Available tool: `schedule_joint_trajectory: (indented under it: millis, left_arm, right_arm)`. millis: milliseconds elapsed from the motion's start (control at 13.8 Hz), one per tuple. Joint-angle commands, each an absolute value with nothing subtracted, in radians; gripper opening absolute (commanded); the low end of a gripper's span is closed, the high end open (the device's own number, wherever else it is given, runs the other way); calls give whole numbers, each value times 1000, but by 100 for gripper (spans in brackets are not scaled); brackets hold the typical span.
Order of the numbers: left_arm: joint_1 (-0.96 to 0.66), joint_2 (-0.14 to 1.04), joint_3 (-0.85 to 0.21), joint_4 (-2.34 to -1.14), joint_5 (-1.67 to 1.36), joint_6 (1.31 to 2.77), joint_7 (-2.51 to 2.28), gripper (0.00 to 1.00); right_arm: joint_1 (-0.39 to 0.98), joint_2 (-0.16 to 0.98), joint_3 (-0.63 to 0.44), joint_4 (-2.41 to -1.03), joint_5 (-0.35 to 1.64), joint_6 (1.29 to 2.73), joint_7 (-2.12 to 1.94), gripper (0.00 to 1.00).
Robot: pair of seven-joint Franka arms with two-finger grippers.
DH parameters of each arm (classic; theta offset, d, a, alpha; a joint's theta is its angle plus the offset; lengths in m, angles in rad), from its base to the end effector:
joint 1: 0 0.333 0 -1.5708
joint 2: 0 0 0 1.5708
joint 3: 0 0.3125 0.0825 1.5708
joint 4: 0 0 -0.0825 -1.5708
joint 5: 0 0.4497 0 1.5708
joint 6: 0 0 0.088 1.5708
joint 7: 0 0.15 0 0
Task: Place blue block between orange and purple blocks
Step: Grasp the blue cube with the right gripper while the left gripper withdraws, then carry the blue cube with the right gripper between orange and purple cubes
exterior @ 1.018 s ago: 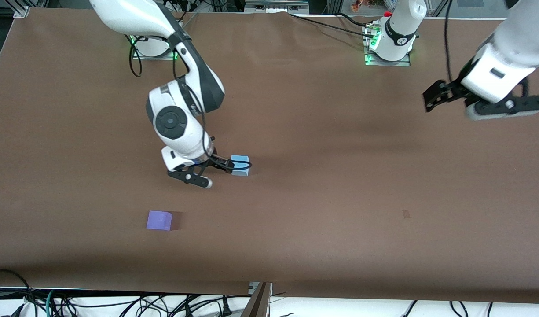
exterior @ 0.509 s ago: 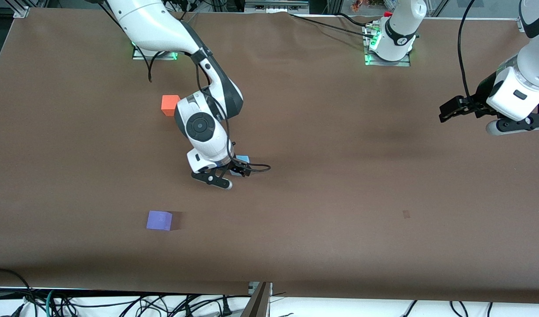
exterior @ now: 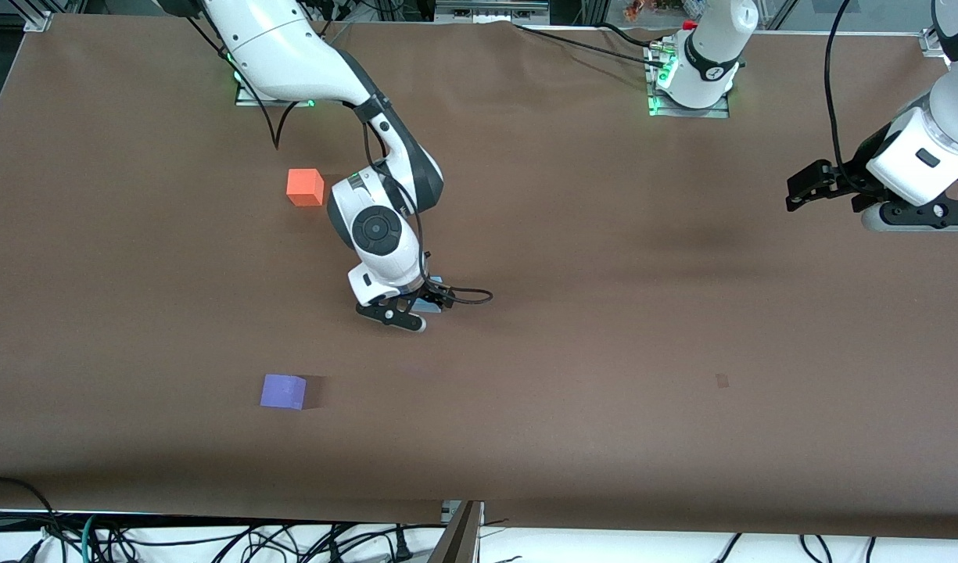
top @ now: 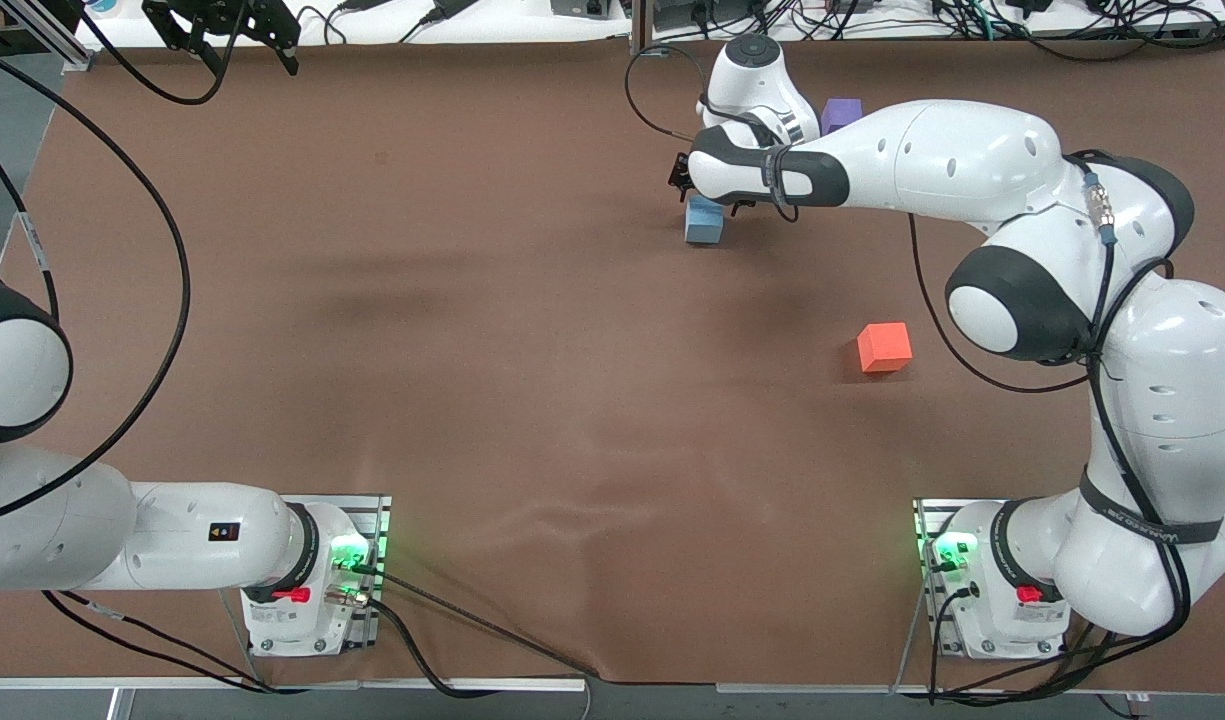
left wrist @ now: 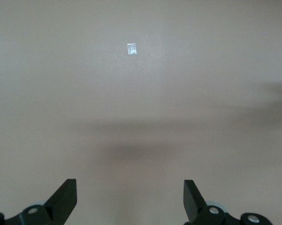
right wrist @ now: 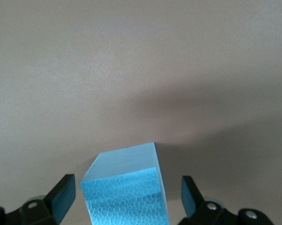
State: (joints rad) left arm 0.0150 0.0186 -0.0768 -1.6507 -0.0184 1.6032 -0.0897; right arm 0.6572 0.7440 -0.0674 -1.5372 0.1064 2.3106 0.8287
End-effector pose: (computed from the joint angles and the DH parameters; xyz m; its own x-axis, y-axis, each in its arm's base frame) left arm 0.6205 -0.0408 0.5264 0.9973 0.0285 -0.0675 0.0295 -0.9995 0.0137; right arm 0.6260 0.4307 0.1300 0.9580 -0.2867 -0.0050 -0.2867 -0.9569 -0.0465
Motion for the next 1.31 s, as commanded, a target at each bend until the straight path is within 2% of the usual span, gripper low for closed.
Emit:
schedule_joint_trajectory:
  millis: [0,73,145,218,291,436,582,800,945,1236]
  left_arm:
    - [25,32,-80,-1615,-21,1601,-58,100]
    - [25,32,-80,-1614,6,1609,-55,100]
    - [22,32,-86,-1614,65,1623,-55,100]
    - [20,34,-87,-1614,87,1631,-54,100]
    - [24,32,-87,-1617,87,1631,-52,100]
    - [28,34,-80,-1615,83,1623,-46,100]
    - [32,34,-80,-1614,83,1621,-58,100]
    - [55,32,-80,-1600,52,1621,-74,100]
    - [57,34,-81,-1601,46,1618,-74,100]
    - [51,34,-89,-1598,46,1618,-74,100]
  right_arm:
    - [670,750,-77,-1526,110,2315,827,100]
    - [676,750,-77,-1526,110,2315,827,100]
    - [678,750,-77,-1529,110,2313,830,95]
    - [677,749,-77,-1531,110,2310,827,54]
    - [676,749,-77,-1531,109,2310,825,30]
    - [678,749,-78,-1528,97,2313,805,7]
    - [666,727,-89,-1523,100,2289,767,5]
    - [557,614,-112,-1528,107,2082,512,5]
    - [494,577,-133,-1535,107,1987,364,5]
    - [485,487,-247,-1678,106,1991,197,5]
